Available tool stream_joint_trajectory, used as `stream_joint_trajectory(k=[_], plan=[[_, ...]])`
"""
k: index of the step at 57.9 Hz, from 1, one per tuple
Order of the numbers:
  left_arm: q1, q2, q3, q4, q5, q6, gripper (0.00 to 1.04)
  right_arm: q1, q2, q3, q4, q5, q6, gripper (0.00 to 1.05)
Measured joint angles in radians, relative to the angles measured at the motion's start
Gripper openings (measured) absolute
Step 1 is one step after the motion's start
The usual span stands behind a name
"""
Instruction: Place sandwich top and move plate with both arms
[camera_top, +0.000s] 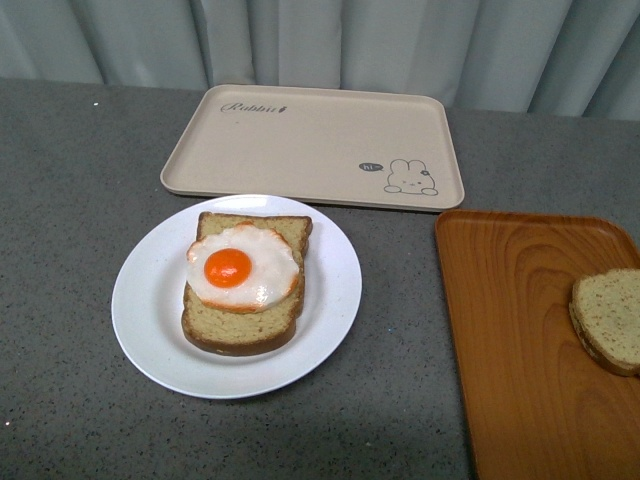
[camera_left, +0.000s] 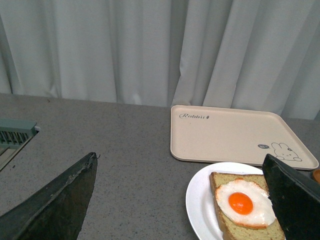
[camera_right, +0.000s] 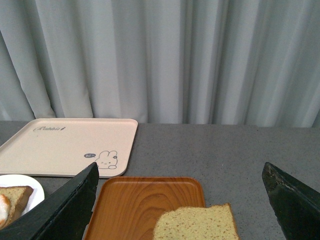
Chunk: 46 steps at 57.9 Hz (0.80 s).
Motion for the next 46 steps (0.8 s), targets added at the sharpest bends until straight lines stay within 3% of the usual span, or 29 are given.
stream_joint_trajectory(k=[46], plan=[[0.0,0.0,0.0,0.0,0.0,0.0,0.98,0.0,0.0,0.0,0.0,0.0,0.0,0.96]])
